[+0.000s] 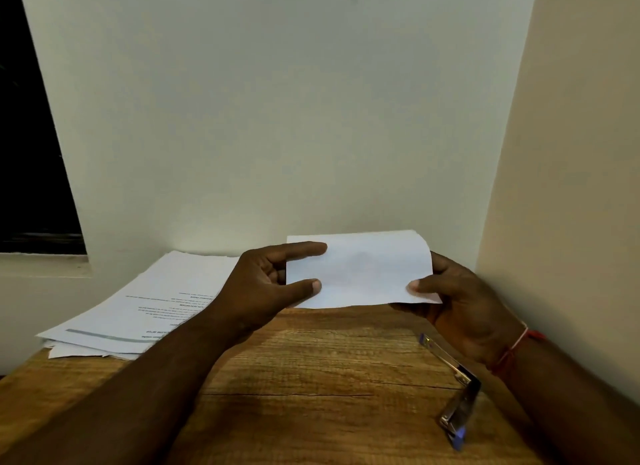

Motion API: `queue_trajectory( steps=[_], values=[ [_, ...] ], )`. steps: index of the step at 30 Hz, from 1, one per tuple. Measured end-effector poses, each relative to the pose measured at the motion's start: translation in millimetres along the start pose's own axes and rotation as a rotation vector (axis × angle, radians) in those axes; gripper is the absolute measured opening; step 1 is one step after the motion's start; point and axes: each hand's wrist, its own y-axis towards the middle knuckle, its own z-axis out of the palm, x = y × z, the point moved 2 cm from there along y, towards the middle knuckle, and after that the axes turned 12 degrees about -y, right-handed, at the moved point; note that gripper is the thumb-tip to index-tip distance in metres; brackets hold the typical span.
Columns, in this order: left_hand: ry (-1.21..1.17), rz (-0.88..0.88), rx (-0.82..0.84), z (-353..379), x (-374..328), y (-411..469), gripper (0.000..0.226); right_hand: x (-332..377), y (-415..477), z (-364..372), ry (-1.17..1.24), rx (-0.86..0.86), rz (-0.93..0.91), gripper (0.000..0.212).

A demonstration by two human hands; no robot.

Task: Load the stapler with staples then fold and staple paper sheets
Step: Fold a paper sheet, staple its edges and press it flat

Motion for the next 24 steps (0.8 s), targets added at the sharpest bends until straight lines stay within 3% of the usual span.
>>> queue_trajectory(
  steps=[5, 7, 10, 12, 14, 17, 20, 24],
  values=[
    [0.022, 0.089, -0.056, -4, 3, 3, 0.054, -4, 1, -2, 0.002, -0.026, -0.05, 0.055],
    [-0.029, 0.119, -0.099, 0, -1, 2, 0.065, -7, 2, -1, -0.012, -0.049, -0.068, 0.052],
    [0.149, 0.148, -0.269, -7, -3, 7, 0.093, -11, 4, -4, -0.059, -0.118, -0.104, 0.05],
    [0.078, 0.009, -0.357, -16, -1, 11, 0.115, -11, 5, -5, -0.071, -0.156, -0.124, 0.051],
    [-0.194, -0.19, -0.334, -16, 5, 12, 0.124, -12, 5, -5, -0.08, -0.167, -0.134, 0.053],
    [-0.391, -0.316, -0.178, -5, 15, 12, 0.092, -16, 6, -3, -0.091, -0.121, -0.12, 0.055],
    [-0.308, -0.28, -0.13, 2, 16, 7, 0.064, -17, 4, 1, -0.063, -0.09, -0.099, 0.059],
    [-0.196, -0.228, -0.151, -6, 16, 9, 0.057, -9, 5, -8, 0.003, -0.331, -0.112, 0.057]
  ],
)
